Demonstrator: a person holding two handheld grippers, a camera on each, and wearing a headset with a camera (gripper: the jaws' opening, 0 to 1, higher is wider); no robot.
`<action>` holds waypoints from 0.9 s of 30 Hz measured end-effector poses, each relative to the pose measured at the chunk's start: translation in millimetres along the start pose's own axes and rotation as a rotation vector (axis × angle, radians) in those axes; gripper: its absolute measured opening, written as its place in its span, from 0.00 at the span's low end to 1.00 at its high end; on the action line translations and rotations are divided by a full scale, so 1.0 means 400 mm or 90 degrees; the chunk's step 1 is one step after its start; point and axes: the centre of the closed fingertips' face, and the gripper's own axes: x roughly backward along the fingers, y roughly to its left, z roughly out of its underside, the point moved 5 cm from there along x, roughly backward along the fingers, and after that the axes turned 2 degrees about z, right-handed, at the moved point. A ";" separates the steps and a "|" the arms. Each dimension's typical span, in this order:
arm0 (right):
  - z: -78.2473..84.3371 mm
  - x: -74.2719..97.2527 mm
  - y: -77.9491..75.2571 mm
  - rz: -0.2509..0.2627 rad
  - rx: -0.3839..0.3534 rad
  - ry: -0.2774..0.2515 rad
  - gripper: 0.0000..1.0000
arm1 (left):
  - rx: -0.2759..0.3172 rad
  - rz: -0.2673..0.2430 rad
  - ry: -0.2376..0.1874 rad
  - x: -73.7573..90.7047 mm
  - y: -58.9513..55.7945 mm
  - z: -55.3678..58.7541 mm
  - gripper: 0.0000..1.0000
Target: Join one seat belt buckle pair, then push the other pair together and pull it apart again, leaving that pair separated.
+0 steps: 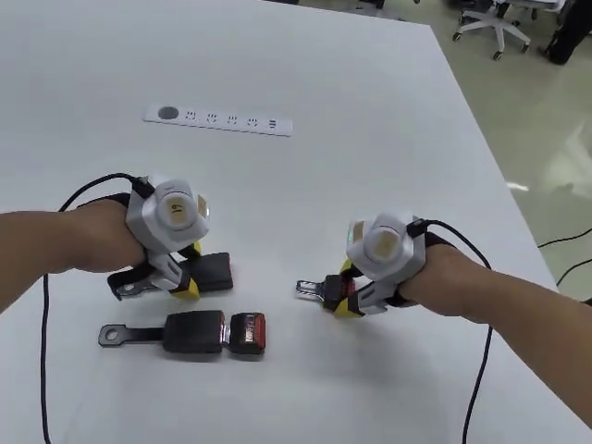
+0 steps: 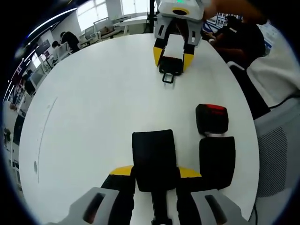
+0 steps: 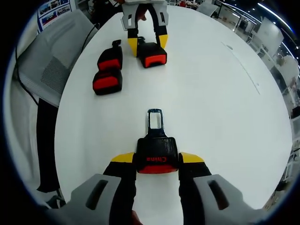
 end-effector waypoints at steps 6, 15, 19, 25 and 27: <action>0.001 -0.002 0.000 -0.010 0.000 -0.006 0.33 | -0.031 0.010 0.015 -0.005 0.004 0.009 0.34; 0.007 -0.007 0.003 -0.011 -0.010 -0.013 0.33 | -0.045 0.023 0.027 -0.003 -0.010 0.001 0.33; -0.006 -0.002 0.005 0.000 -0.003 -0.017 0.33 | -0.041 0.024 0.034 -0.002 -0.015 -0.001 0.33; -0.035 -0.021 0.004 0.000 0.000 -0.028 0.33 | -0.038 0.023 0.035 -0.002 -0.015 0.000 0.33; -0.049 -0.028 0.008 -0.001 0.004 -0.032 0.33 | -0.039 0.024 0.037 -0.002 -0.015 -0.001 0.33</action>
